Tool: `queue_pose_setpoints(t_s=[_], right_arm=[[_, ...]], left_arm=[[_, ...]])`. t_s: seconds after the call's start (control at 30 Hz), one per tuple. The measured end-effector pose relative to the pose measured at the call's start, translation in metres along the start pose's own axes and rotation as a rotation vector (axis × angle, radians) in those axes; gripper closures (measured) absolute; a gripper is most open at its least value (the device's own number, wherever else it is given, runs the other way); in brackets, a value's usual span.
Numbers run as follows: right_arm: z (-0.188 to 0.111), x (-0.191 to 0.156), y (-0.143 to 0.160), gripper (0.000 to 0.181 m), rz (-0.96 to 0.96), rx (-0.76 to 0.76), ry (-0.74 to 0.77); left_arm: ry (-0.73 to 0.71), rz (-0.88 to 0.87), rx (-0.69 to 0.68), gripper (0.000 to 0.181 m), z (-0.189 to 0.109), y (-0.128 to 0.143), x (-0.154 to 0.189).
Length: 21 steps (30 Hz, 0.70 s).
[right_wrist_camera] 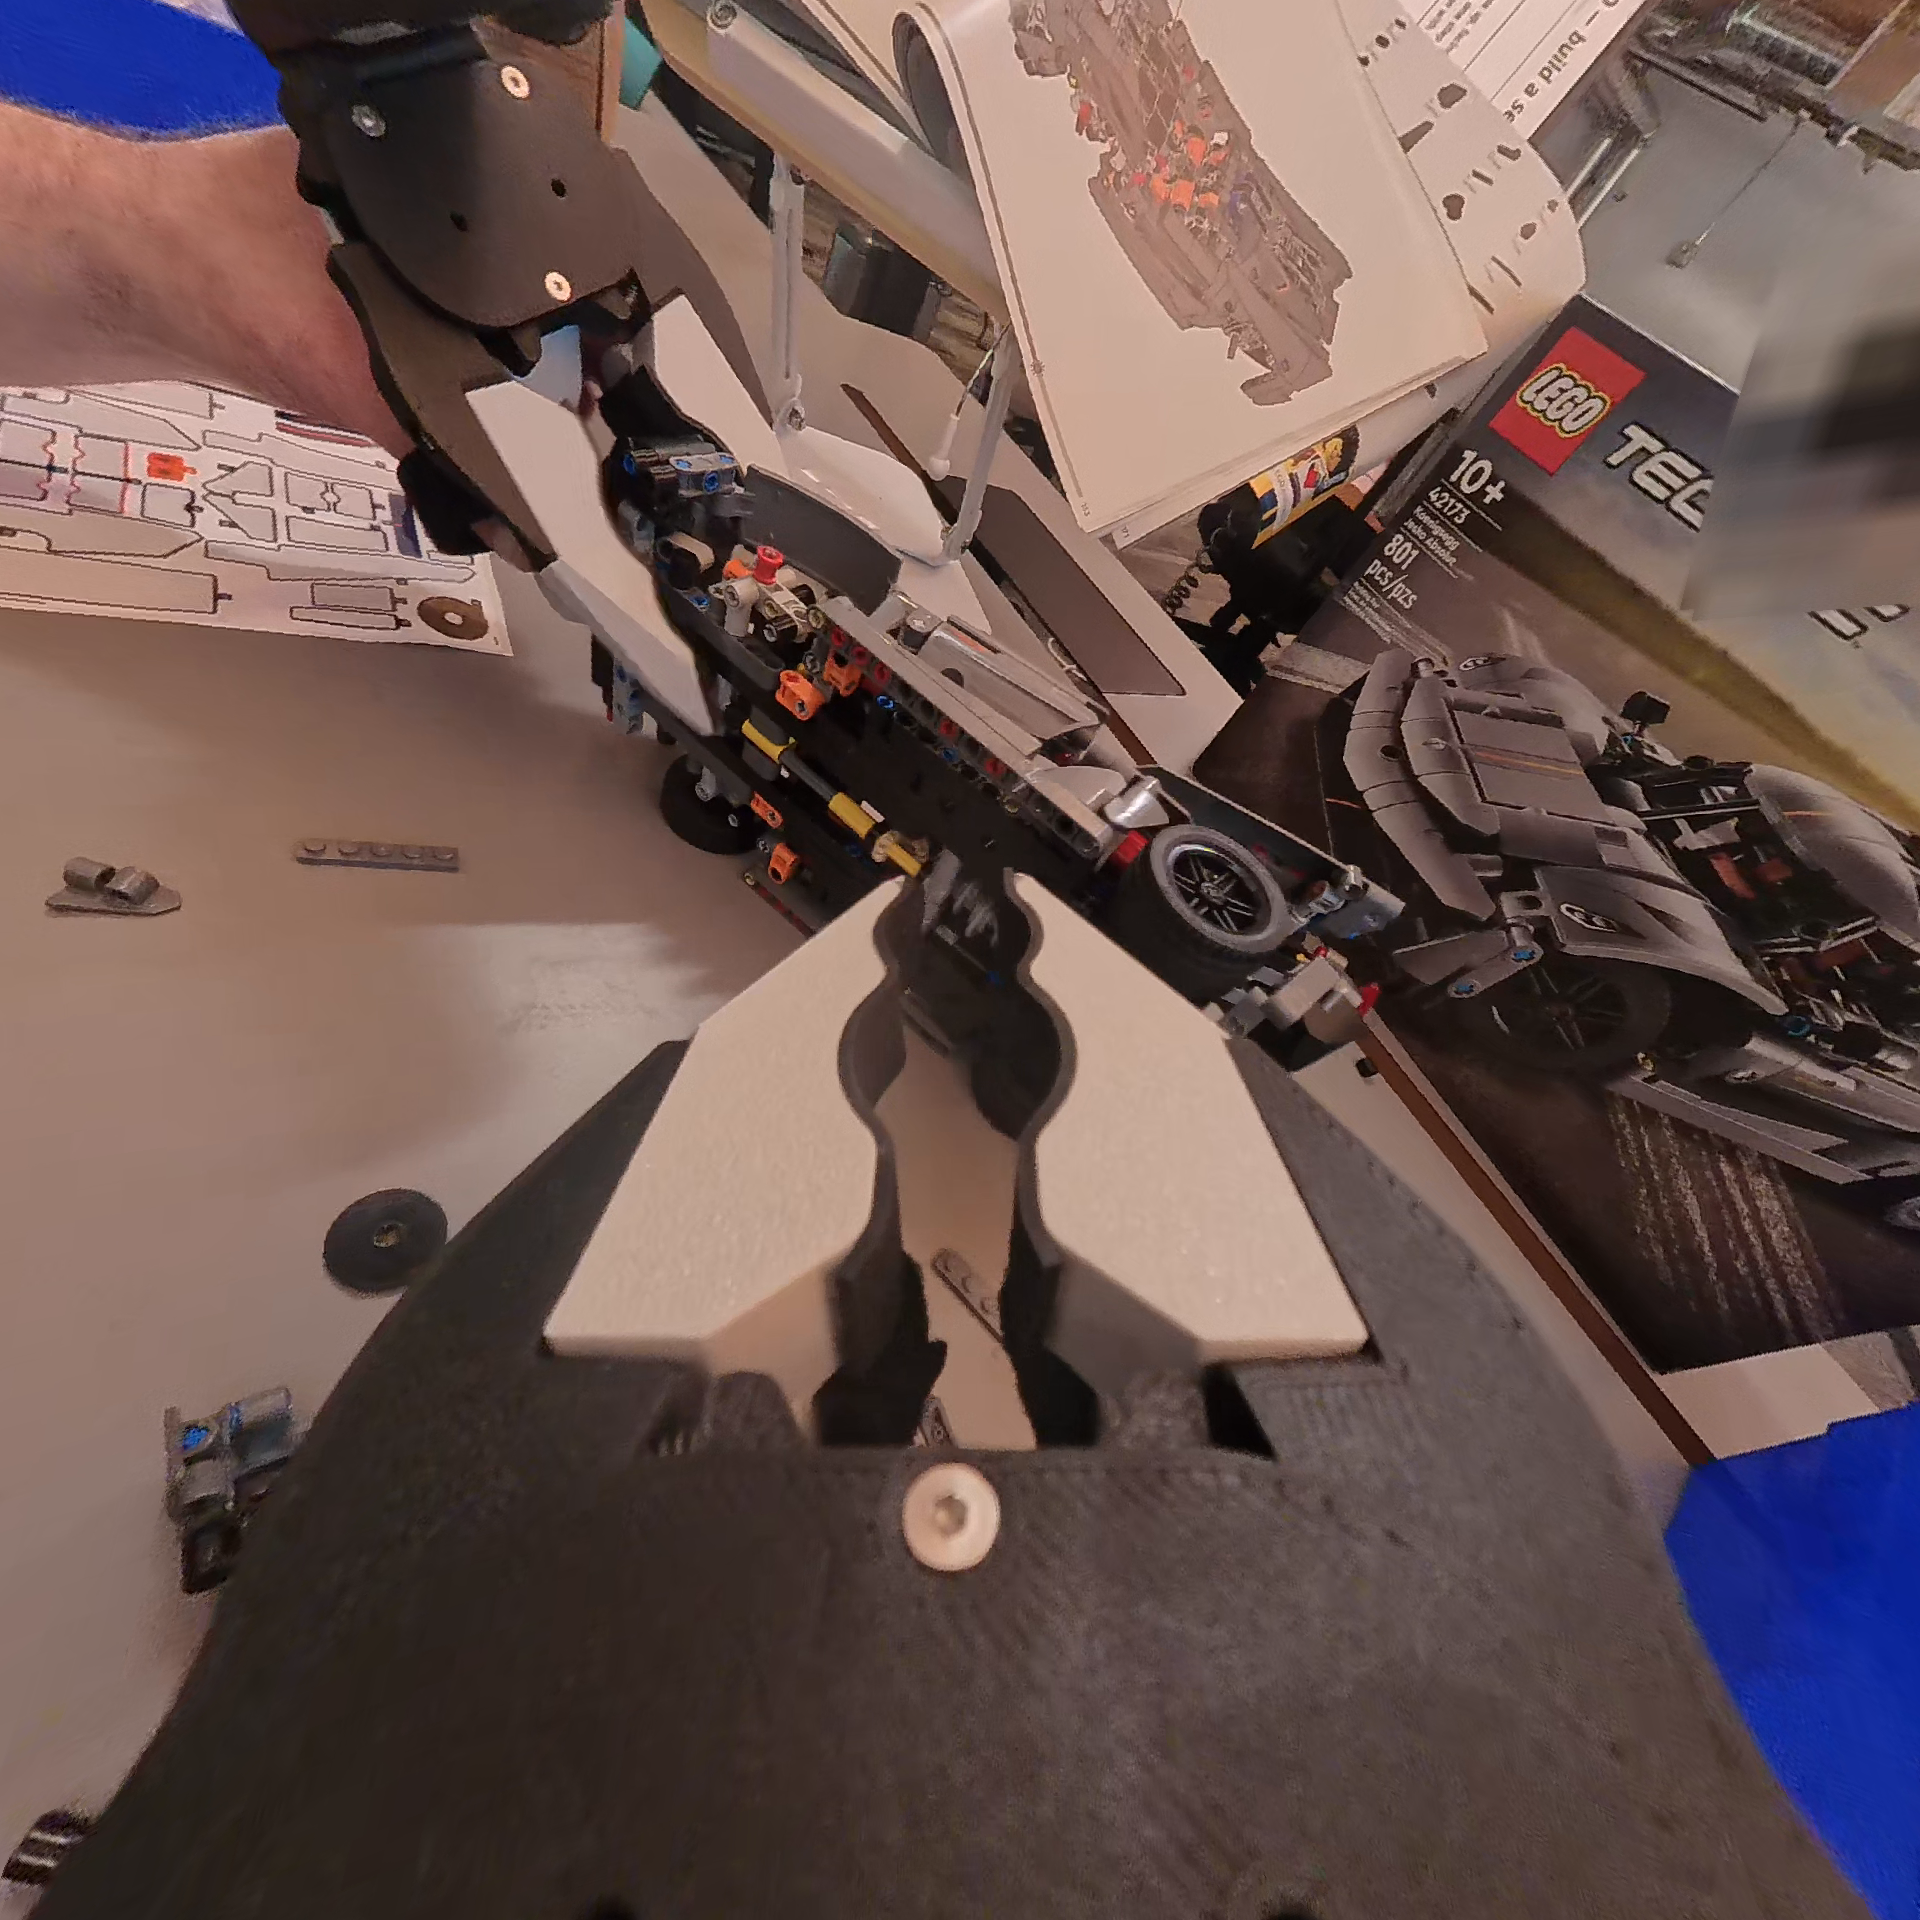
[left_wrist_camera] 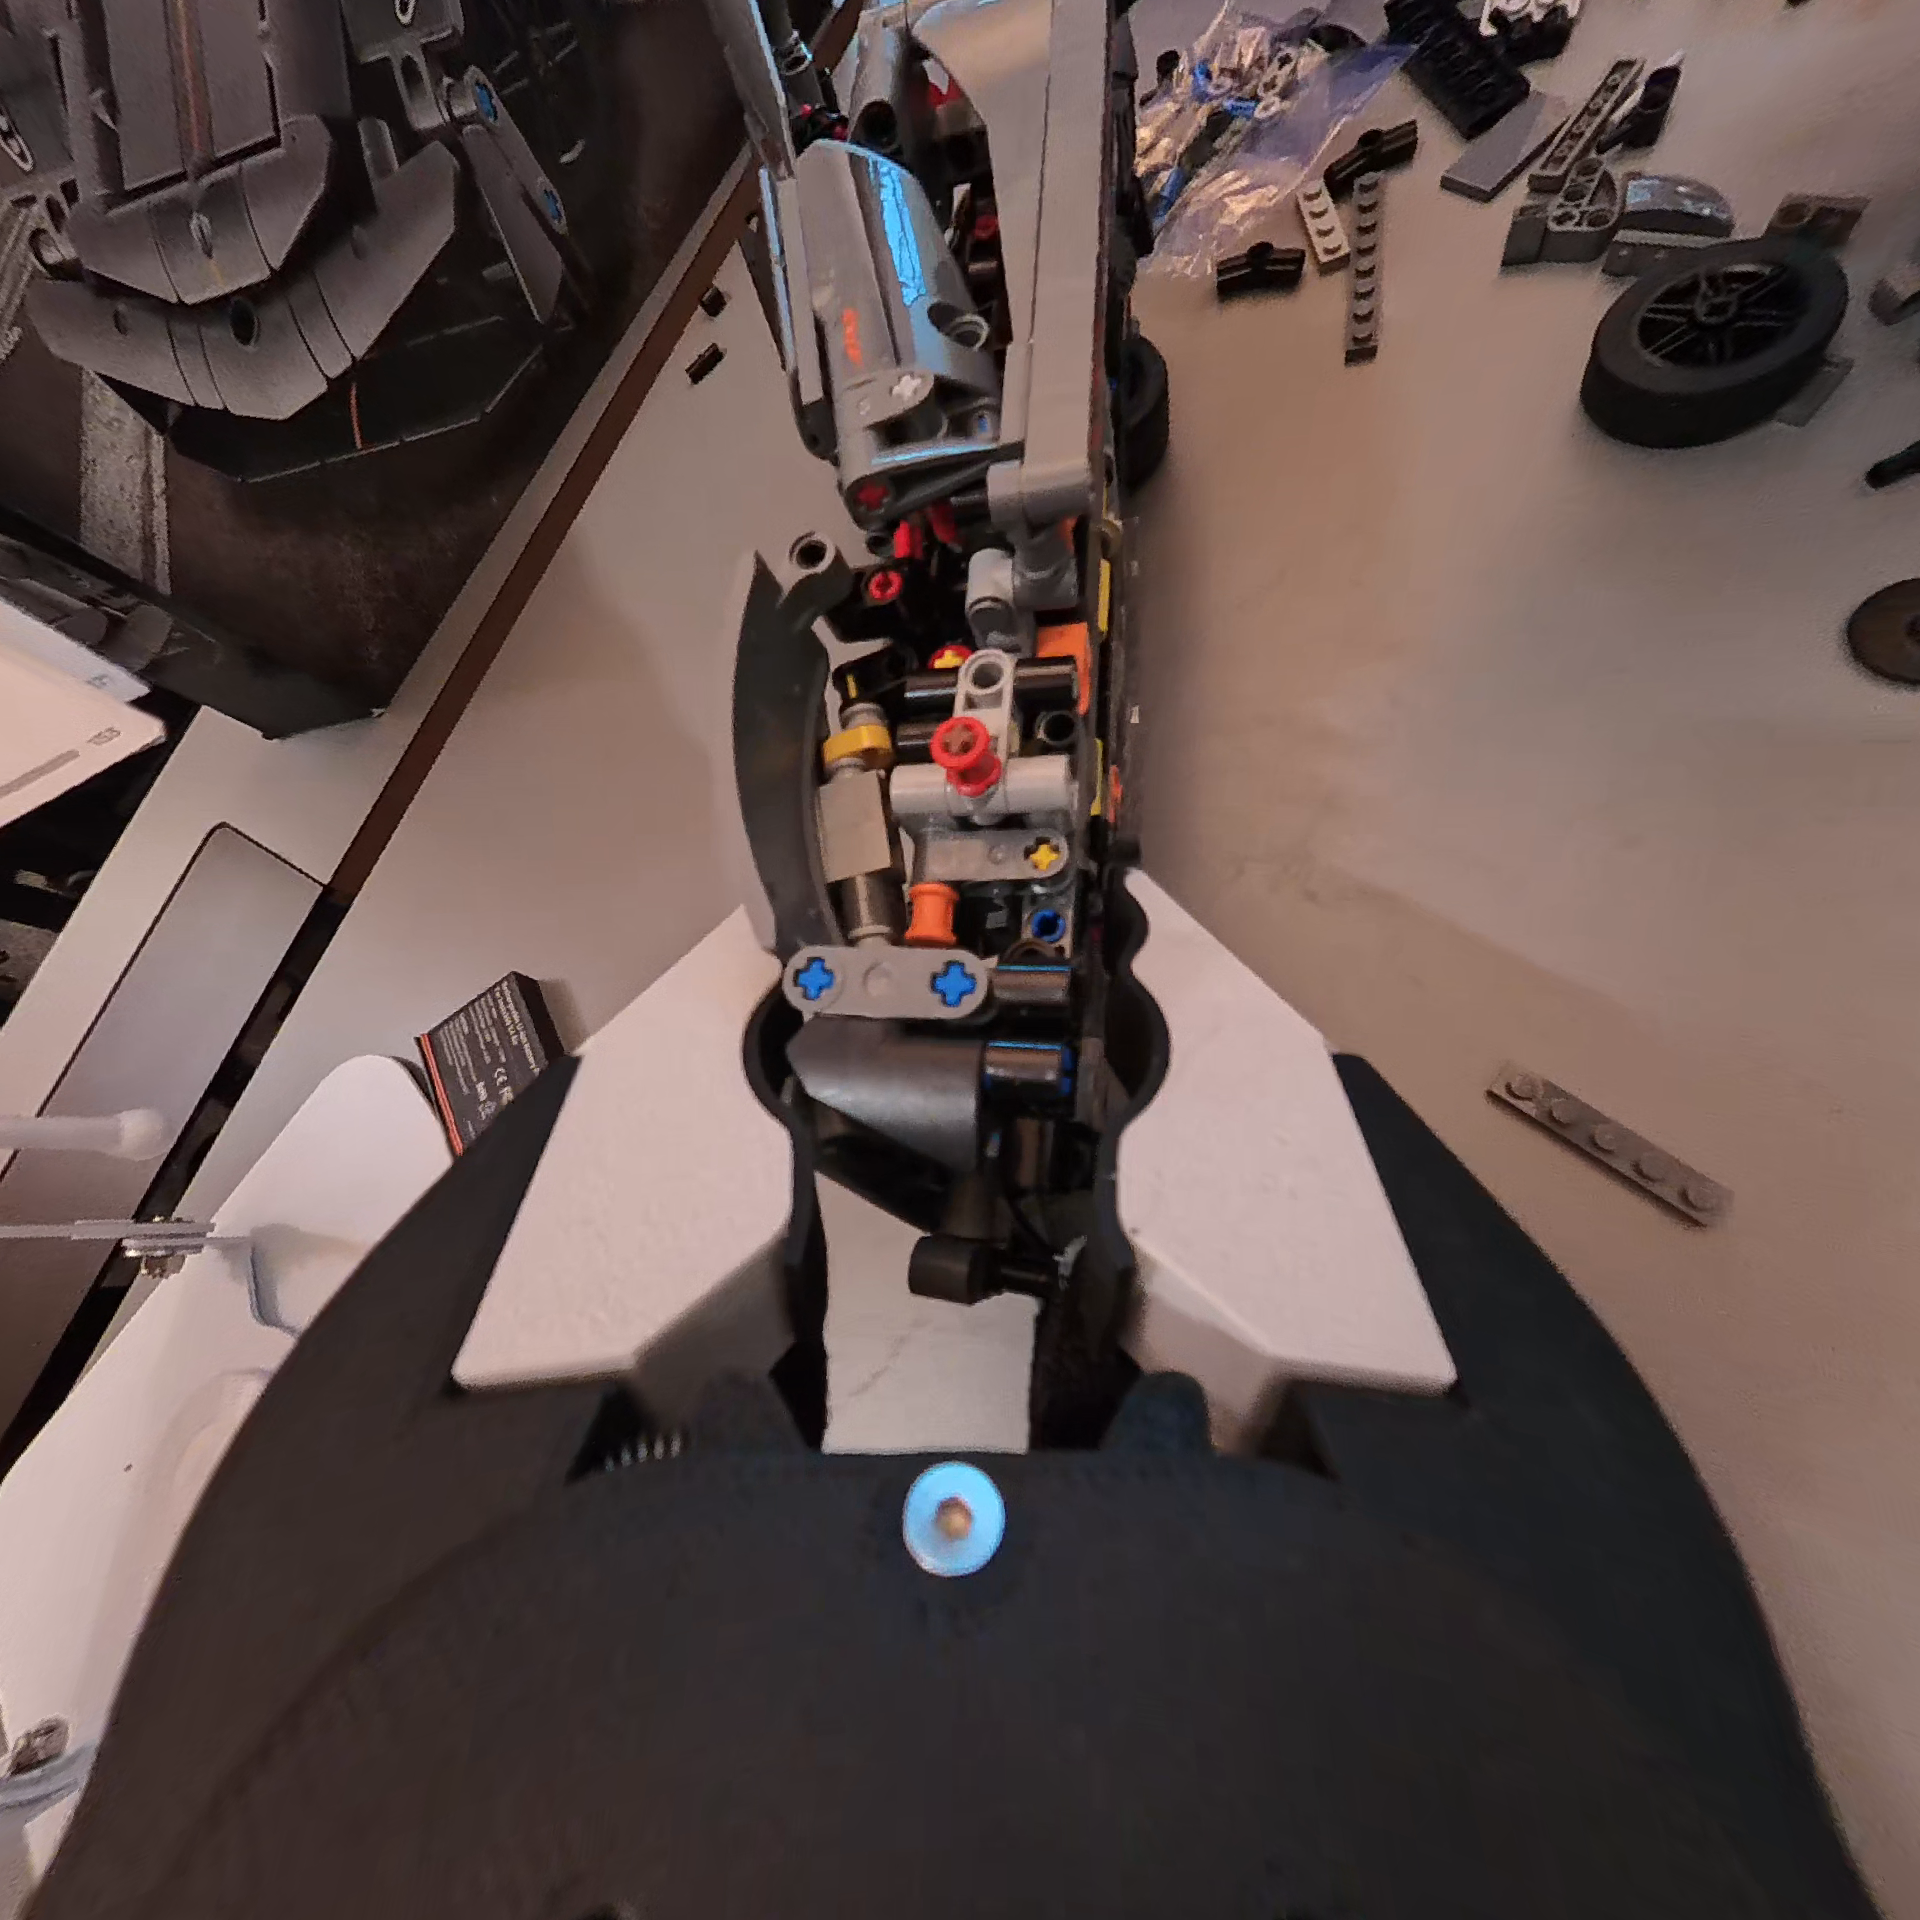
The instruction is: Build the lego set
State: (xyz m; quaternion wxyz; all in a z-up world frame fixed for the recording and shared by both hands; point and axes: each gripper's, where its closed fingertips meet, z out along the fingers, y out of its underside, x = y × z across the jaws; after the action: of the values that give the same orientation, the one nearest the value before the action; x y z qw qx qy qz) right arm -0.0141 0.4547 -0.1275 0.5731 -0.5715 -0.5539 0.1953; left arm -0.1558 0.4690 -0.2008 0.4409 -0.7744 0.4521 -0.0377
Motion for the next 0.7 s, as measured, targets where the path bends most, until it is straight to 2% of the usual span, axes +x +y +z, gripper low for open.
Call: queue_pose_setpoints(t_s=[0.17,0.37,0.6,0.7], right_arm=[[-0.003,0.009,0.003,0.169,0.041,0.011,0.014],[-0.006,0.023,0.008,0.168,0.098,0.016,0.046],[-0.011,0.043,0.016,0.163,0.246,0.049,0.080],[-0.011,0.045,0.019,0.162,0.263,0.042,0.081]], left_arm=[[0.010,0.041,-0.018,0.108,-0.006,0.000,0.003],[0.012,0.041,0.021,0.100,-0.046,-0.012,-0.011],[0.022,0.010,-0.054,0.096,-0.062,0.007,-0.014],[0.035,-0.002,-0.079,0.096,-0.056,0.017,-0.005]])
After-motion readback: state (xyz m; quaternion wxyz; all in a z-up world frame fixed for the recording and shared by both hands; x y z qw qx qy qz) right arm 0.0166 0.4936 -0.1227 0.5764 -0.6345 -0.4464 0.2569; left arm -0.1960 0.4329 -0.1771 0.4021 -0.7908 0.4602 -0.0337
